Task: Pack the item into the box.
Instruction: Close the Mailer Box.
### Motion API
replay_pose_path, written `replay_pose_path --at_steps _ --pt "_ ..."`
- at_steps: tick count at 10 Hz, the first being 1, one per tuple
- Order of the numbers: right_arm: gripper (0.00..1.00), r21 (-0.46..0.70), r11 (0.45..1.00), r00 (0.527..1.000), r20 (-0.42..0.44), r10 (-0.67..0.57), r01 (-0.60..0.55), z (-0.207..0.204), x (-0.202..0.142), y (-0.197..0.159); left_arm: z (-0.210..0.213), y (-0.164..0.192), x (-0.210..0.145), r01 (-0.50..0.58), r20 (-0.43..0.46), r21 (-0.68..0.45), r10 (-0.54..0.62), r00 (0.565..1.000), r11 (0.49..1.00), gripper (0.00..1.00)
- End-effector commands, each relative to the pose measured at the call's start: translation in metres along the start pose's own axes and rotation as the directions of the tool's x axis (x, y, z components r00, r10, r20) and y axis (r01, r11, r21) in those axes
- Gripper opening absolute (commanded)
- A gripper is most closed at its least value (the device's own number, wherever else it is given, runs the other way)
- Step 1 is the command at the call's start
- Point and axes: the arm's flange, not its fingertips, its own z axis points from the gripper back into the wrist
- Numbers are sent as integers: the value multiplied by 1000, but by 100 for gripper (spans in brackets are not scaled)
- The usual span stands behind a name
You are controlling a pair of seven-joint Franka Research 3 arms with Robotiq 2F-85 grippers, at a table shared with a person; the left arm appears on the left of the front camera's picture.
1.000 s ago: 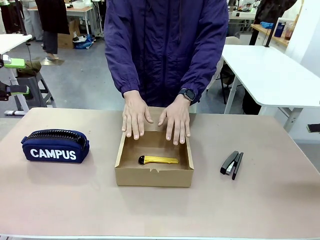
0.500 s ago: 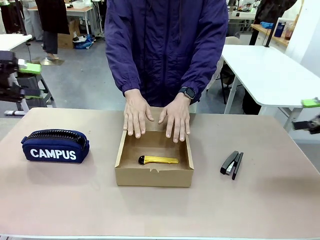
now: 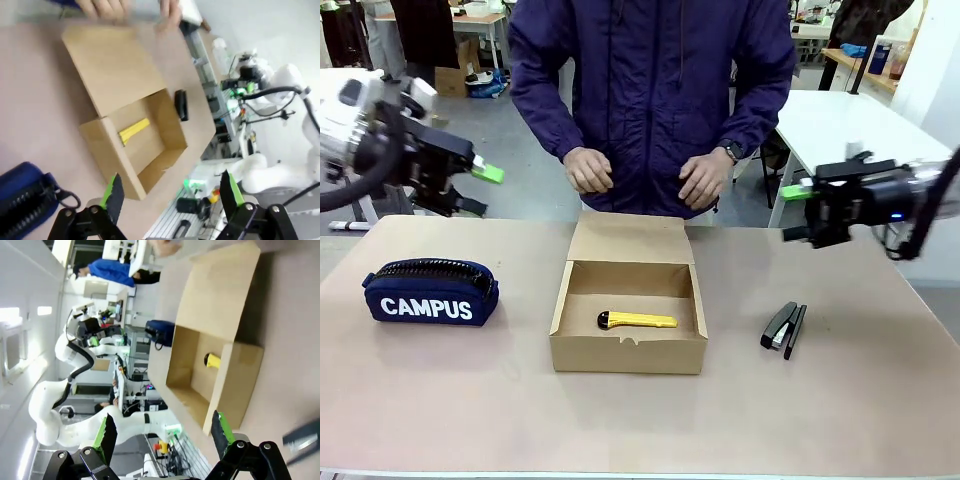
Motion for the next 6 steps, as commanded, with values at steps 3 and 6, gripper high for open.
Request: replay_pose_path --at_steps 3,6 --pt "100 -150 979 990 8 -138 138 -74 49 -32 -55 57 32 8 -145 25 -5 989 1000 100" --pt "100 -222 956 981 34 -191 194 -106 56 -58 -93 93 38 -74 -78 93 81 994 993 100"
